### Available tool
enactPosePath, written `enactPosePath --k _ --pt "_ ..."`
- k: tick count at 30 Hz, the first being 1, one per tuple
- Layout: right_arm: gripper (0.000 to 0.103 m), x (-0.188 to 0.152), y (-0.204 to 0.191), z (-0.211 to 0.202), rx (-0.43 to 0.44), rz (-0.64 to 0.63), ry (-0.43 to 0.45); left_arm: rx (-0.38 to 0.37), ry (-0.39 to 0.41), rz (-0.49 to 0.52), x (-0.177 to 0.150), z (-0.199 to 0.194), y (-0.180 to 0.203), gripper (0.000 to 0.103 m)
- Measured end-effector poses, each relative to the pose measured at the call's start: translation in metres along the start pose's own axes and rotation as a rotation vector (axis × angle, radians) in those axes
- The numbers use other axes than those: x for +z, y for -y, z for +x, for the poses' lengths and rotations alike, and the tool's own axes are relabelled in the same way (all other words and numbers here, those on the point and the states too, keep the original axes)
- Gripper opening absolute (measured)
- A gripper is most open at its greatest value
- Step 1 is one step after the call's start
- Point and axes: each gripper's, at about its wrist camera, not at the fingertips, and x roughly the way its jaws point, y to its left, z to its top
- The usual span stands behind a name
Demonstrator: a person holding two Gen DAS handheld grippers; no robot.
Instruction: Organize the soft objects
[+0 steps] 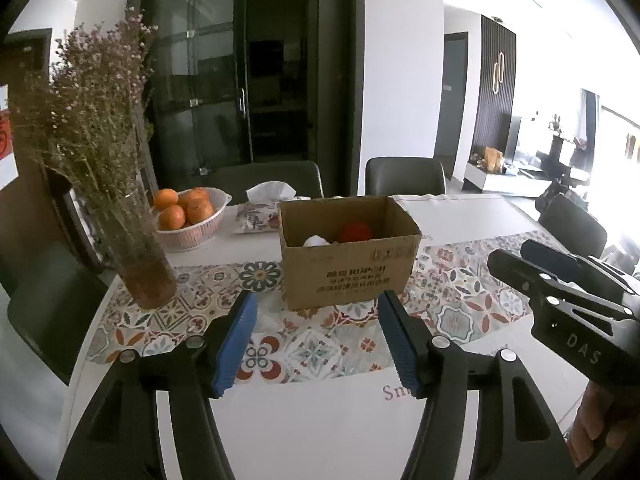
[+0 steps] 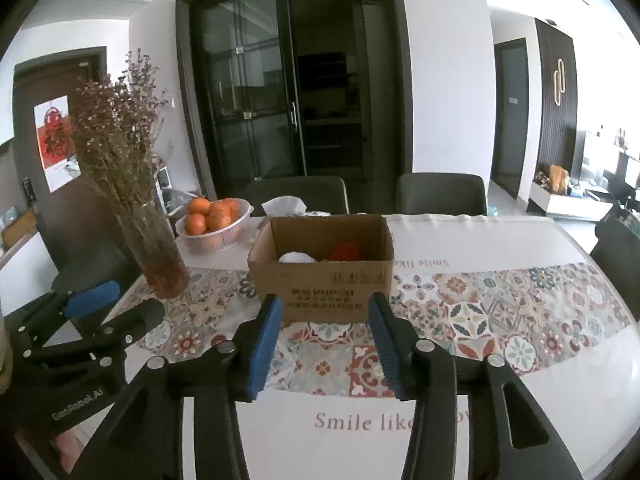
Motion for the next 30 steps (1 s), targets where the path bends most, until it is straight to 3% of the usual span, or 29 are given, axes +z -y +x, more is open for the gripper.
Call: enactPosePath --k 4,8,12,19,30 --pt "0.049 -0.01 -0.004 -0.012 0.002 -0.006 0.0 0.006 0.008 0.001 -0.011 -0.015 0.001 0.066" --pt "0.061 -0.022 -0.006 -0.026 -0.014 -0.013 0.016 0.009 0.021 0.0 -0.022 -0.029 0.002 0.071" --pt "0.073 -0.032 -0.009 -0.038 -0.043 -0.02 0.029 0.027 0.03 0.003 -0.034 -0.04 0.004 0.084" --pt "0.083 -0.045 -0.009 -0.054 -0.068 -0.013 0.039 0.062 0.046 0.02 -0.051 -0.057 0.006 0.101" --pt "0.086 -0.068 -0.012 -0.065 -0.057 -0.006 0.035 0.109 0.071 0.006 -0.076 -0.079 0.005 0.103"
